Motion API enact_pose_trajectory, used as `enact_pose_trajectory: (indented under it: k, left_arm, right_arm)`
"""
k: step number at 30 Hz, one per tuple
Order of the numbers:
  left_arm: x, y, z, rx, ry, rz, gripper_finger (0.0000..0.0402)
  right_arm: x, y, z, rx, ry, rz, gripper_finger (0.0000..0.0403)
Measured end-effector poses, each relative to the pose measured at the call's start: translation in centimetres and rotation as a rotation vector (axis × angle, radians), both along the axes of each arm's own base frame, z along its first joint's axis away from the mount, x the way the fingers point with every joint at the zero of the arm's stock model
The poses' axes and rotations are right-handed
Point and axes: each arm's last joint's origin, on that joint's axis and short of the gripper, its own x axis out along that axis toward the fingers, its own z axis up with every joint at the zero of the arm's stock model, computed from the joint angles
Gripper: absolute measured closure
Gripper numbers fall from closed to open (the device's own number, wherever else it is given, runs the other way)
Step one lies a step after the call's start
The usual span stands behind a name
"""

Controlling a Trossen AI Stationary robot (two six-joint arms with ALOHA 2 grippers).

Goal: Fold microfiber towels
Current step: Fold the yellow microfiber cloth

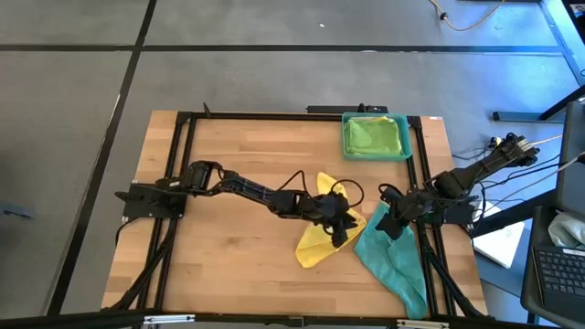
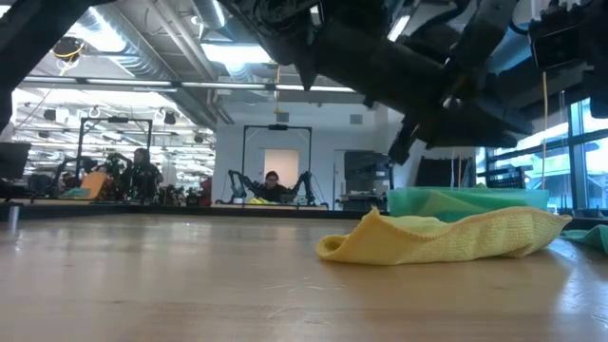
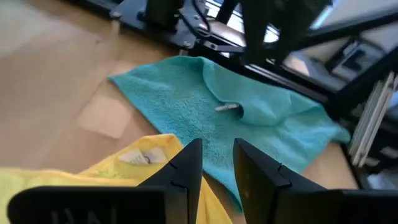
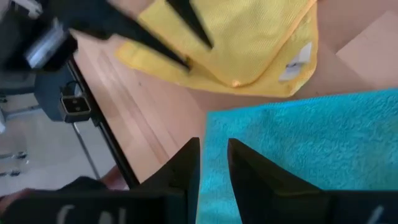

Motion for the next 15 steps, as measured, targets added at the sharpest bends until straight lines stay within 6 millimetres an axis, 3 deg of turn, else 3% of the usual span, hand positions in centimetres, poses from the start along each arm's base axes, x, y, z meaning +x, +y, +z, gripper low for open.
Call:
enact_pose_trajectory:
  k: [8, 15]
  left_arm:
    - [0.4, -1.2, -3.2, 0.017, 0.028, -0.039, 0.0319]
    - [0.5, -1.0, -3.4, 0.037, 0.015, -0.027, 0.0319]
  right_arm:
    - [0.1, -0.1, 0.0, -0.026, -0.017, -0.047, 0.0318]
    - [0.1, -0.1, 0.0, -0.009, -0.007, -0.071, 0.0318]
